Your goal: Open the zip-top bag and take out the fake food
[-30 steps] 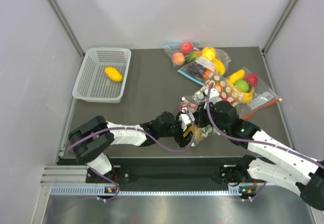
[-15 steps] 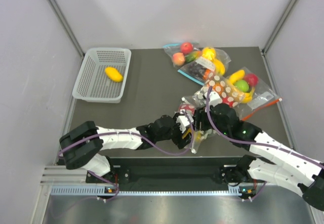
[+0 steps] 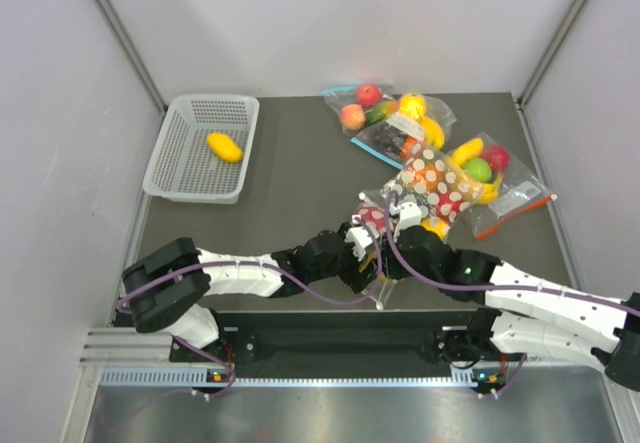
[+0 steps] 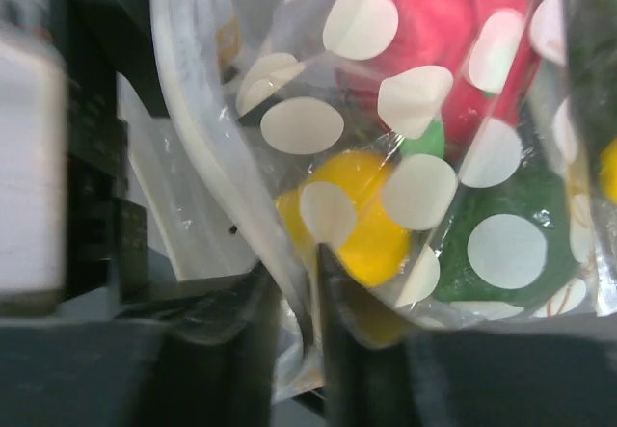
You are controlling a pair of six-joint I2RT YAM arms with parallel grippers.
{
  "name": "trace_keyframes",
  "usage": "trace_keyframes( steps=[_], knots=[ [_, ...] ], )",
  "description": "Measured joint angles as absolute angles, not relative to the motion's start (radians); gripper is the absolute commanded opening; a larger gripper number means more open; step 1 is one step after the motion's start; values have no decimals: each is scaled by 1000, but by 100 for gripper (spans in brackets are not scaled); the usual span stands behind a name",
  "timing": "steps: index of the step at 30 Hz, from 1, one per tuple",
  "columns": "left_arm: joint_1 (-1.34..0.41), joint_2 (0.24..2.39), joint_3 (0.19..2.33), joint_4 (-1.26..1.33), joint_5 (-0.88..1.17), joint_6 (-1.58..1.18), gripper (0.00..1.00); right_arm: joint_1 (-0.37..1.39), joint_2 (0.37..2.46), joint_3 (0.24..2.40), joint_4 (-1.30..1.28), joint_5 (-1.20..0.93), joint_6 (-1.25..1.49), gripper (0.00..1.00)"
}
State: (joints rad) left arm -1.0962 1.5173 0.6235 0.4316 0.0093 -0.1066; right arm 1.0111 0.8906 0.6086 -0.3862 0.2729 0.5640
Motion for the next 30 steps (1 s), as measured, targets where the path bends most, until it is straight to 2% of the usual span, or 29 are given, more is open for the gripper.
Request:
trace_keyframes(
  steps=[1,4,13,20,21,25,26,30],
  knots=[
    [-1095,1522,622,445,8,-111,84,1022,907,602,-392,270,572,8],
    [-1096,1523,606,485,2,-122,84,1034,923,589,-420,266,593,0],
    [-1096,1546,584,566,11,-128,85,1053,870,569,-455,270,635,0],
    [-1106,1617,602,573,69,-121,80,1058,861,569,-458,277,652,0],
    [-1108,1624,604,573,71,-120,76,1058,860,569,-458,277,652,0],
    [-1111,1629,605,569,75,-117,29,1058,857,569,-457,277,652,0],
    [-1111,1629,605,569,77,-114,25,1058,857,569,-458,278,652,0],
    [-1111,1628,606,564,83,-109,20,1058,846,569,-458,284,655,0]
  ],
)
